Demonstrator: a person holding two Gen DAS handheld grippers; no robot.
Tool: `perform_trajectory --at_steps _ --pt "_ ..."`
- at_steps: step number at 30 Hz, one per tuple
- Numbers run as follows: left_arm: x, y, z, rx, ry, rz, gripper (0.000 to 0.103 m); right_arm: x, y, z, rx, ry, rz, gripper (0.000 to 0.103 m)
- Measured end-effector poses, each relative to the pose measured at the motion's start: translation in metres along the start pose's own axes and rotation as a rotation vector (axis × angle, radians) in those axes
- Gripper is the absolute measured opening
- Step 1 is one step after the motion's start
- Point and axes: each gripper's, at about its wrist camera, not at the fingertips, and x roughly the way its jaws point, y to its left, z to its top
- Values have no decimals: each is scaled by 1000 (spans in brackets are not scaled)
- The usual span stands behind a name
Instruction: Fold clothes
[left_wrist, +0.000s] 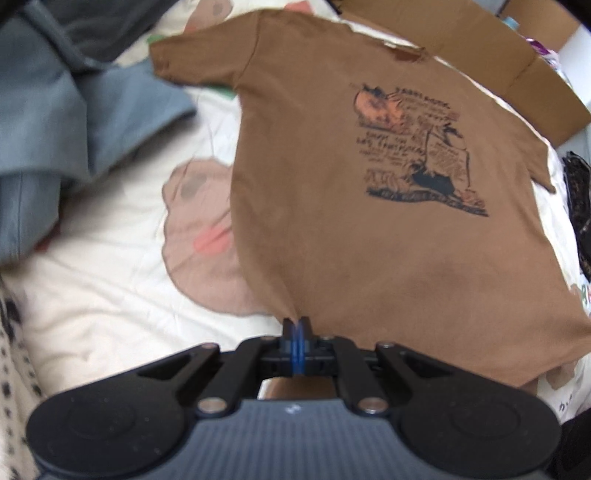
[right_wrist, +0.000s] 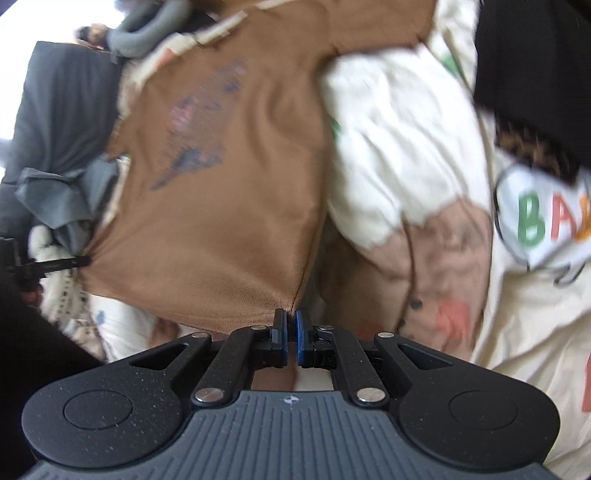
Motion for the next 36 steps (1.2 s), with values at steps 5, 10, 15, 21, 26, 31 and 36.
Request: perform_trajectory --at_steps 5,10,15,21,26,31,36 --pt "-1 7 -10 -39 -12 1 9 25 -17 -4 24 36 -53 2" --pt "-7 24 -22 -103 -30 21 13 35 -26 2 28 41 -95 2" --pt "7 36 -38 -144 1 60 42 39 -25 10 27 41 -126 2" --pt "31 32 -53 -168 19 68 44 54 -30 13 55 50 -156 2" --pt "46 23 -56 -165 13 49 55 65 -33 11 61 71 -170 2" --pt "51 18 -58 -192 15 14 9 74 -38 9 67 94 -173 2" --pt "32 18 -67 -222 -29 14 5 77 -38 8 62 106 -174 3"
